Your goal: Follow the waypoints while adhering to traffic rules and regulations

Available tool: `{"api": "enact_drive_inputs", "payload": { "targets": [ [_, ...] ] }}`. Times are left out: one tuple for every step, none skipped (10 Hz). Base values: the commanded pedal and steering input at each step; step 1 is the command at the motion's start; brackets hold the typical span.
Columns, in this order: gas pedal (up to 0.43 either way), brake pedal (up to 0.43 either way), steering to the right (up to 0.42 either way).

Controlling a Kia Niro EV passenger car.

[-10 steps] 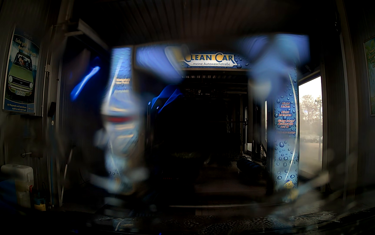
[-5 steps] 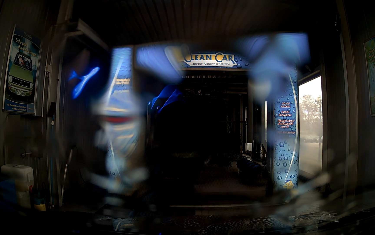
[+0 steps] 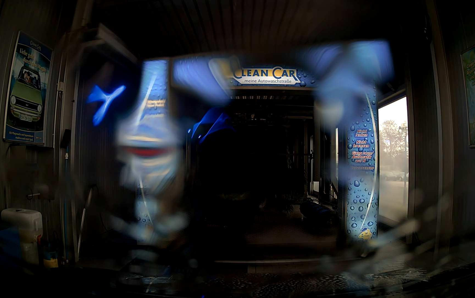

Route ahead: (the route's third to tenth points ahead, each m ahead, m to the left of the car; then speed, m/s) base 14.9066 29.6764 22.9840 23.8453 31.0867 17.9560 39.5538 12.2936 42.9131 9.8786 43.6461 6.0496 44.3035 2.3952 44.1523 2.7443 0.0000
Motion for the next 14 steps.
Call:
{"api": "enact_drive_inputs", "payload": {
  "targets": [
    [0.0, 0.0, -0.014],
    [0.0, 0.0, -0.014],
    [0.0, 0.0, -0.015],
    [0.0, 0.0, -0.014],
    [0.0, 0.0, -0.014],
    [0.0, 0.0, -0.015],
    [0.0, 0.0, -0.014],
    [0.0, 0.0, -0.014],
    [0.0, 0.0, -0.014],
    [0.0, 0.0, -0.014],
    [0.0, 0.0, -0.015],
    [0.0, 0.0, -0.015],
    [0.0, 0.0, -0.014],
    [0.0, 0.0, -0.014]
  ]
}}
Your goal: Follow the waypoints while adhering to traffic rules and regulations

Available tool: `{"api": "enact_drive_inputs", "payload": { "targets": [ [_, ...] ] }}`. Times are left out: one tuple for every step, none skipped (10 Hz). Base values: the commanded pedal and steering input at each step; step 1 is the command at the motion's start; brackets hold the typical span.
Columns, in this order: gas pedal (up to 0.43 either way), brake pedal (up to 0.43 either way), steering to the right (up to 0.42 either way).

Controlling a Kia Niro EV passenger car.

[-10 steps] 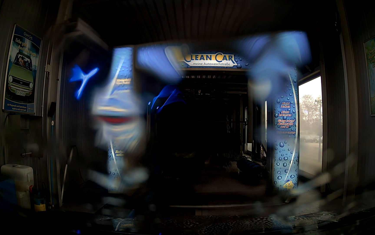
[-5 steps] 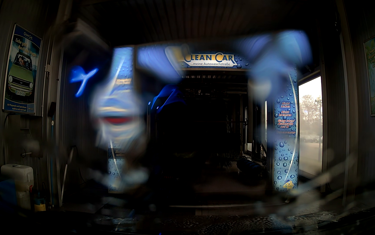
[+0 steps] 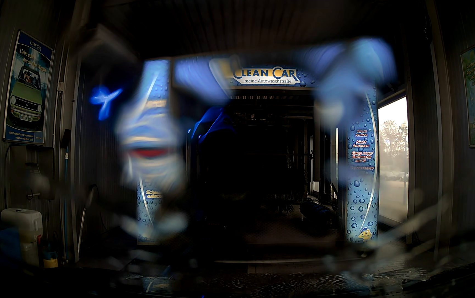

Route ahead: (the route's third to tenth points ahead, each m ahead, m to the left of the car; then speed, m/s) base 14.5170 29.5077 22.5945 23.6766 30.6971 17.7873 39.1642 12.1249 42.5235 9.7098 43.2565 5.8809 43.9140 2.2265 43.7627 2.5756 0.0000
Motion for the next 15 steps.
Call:
{"api": "enact_drive_inputs", "payload": {
  "targets": [
    [0.0, 0.0, -0.015],
    [0.0, 0.0, -0.015],
    [0.0, 0.0, -0.014],
    [0.0, 0.0, -0.014],
    [0.0, 0.0, -0.014],
    [0.0, 0.0, -0.014],
    [0.0, 0.0, -0.014],
    [0.0, 0.0, -0.014],
    [0.0, 0.0, -0.014],
    [0.0, 0.0, -0.015],
    [0.0, 0.0, -0.014],
    [0.0, 0.0, -0.014],
    [0.0, 0.0, -0.014],
    [0.0, 0.0, -0.014],
    [0.0, 0.0, -0.014]
  ]
}}
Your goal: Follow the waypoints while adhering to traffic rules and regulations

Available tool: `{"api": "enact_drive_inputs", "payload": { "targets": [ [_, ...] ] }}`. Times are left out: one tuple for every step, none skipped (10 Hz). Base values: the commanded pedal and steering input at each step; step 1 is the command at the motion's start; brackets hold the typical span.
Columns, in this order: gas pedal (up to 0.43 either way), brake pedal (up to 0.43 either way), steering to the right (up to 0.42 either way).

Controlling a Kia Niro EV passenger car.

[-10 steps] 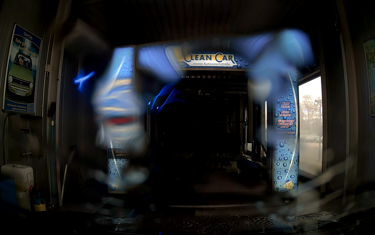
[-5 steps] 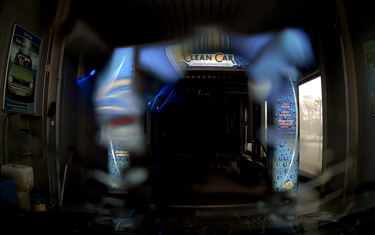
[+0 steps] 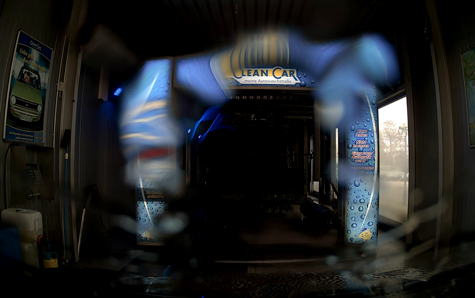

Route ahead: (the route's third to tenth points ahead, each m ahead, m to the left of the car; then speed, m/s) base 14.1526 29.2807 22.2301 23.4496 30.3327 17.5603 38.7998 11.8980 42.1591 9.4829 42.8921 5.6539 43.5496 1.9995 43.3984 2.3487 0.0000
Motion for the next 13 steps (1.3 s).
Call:
{"api": "enact_drive_inputs", "payload": {
  "targets": [
    [0.0, 0.0, -0.014],
    [0.0, 0.0, -0.015],
    [0.0, 0.0, -0.015],
    [0.0, 0.0, -0.014],
    [0.0, 0.0, -0.014],
    [0.0, 0.0, -0.014],
    [0.0, 0.0, -0.014],
    [0.0, 0.0, -0.015],
    [0.0, 0.0, -0.015],
    [0.0, 0.0, -0.014],
    [0.0, 0.0, -0.014],
    [0.0, 0.0, -0.015],
    [0.0, 0.0, -0.014]
  ]
}}
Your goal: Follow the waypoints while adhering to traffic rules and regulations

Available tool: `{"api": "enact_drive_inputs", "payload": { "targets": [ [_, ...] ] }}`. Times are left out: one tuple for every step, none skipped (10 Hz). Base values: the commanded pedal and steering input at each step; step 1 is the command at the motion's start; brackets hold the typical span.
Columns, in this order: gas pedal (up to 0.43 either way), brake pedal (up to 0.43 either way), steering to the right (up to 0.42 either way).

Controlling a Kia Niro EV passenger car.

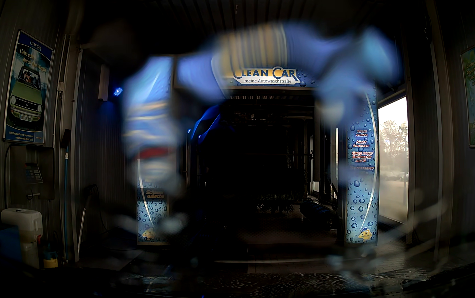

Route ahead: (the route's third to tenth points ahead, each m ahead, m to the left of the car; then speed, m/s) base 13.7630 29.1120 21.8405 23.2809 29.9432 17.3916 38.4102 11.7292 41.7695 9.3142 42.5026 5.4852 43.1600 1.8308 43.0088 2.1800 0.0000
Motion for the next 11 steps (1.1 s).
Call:
{"api": "enact_drive_inputs", "payload": {
  "targets": [
    [0.0, 0.0, -0.014],
    [0.0, 0.0, -0.015],
    [0.0, 0.0, -0.014],
    [0.0, 0.0, -0.014],
    [0.0, 0.0, -0.014],
    [0.0, 0.0, -0.015],
    [0.0, 0.0, -0.015],
    [0.0, 0.0, -0.015],
    [0.0, 0.0, -0.014],
    [0.0, 0.0, -0.015],
    [0.0, 0.0, -0.014]
  ]
}}
